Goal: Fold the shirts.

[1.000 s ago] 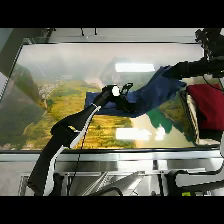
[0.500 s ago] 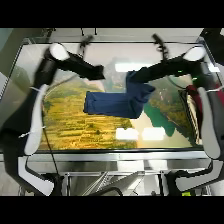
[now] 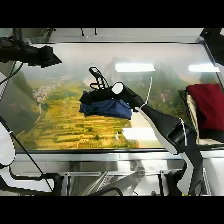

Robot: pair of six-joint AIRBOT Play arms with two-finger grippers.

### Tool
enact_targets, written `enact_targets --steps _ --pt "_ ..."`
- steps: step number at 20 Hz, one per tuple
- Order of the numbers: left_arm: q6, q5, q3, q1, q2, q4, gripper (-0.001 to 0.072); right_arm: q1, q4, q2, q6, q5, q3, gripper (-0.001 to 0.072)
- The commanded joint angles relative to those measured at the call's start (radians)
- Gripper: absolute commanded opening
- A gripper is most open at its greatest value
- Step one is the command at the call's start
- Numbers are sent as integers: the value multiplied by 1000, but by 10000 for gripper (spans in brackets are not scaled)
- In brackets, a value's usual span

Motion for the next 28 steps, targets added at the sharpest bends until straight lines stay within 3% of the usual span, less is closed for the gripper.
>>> enact_targets --steps 1,5,8,11,14,17,23,27,28 --pt "34 -21 0 31 7 -1 11 -41 -63 85 13 63 34 474" --pt "42 -23 0 23 6 -1 11 -272 -403 223 333 350 33 475" --pt "42 -23 0 23 6 -1 11 -436 -546 237 449 592 10 475" --pt "42 -23 0 24 6 0 11 -542 -533 237 456 612 -128 475" --pt "42 -24 0 24 6 0 11 -563 -520 233 453 497 -301 476" --pt "42 -22 0 24 6 0 11 -558 -336 200 352 400 -407 475" --pt "42 -22 0 23 6 0 11 -533 -85 68 205 359 -414 475" --pt "42 -23 0 23 6 0 11 -504 -2 18 164 353 -414 471" --pt "42 -23 0 23 6 0 11 -500 36 17 135 356 -413 340"
